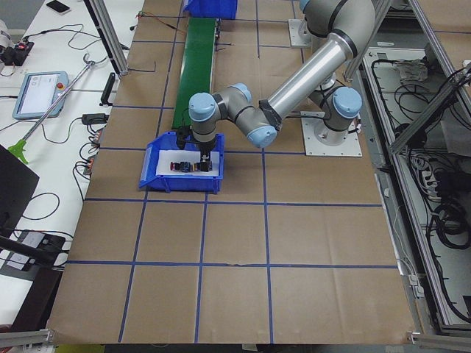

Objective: Transport two buttons from left to right
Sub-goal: 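Lower the left gripper into the bin and grasp the yellow-capped button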

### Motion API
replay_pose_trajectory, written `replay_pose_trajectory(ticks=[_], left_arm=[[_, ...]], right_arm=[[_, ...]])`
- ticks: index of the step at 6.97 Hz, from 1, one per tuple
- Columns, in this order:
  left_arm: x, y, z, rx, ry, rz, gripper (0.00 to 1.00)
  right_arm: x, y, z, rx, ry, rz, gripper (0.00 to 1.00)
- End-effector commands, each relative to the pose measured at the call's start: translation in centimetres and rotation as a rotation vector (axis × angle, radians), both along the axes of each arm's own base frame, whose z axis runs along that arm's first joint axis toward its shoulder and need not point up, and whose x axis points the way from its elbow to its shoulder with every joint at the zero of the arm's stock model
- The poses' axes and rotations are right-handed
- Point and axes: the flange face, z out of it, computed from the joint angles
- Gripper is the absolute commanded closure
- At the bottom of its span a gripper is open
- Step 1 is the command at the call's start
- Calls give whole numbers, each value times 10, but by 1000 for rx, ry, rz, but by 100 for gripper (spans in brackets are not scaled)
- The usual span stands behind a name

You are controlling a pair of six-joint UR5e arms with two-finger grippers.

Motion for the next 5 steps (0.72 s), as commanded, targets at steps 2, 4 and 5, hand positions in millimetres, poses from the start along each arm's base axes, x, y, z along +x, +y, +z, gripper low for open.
replay_pose_trajectory(ticks=[2,4,5], left_arm=[[-1,-8,-29,0,-1,-5,0],[-13,-18,-40,-12,-11,-20,0],[-16,-20,-40,-13,-11,-19,0]], right_arm=[[0,0,-1,2,-1,-1,0],[0,0,-1,2,0,0,0],[0,0,-1,2,0,0,0]])
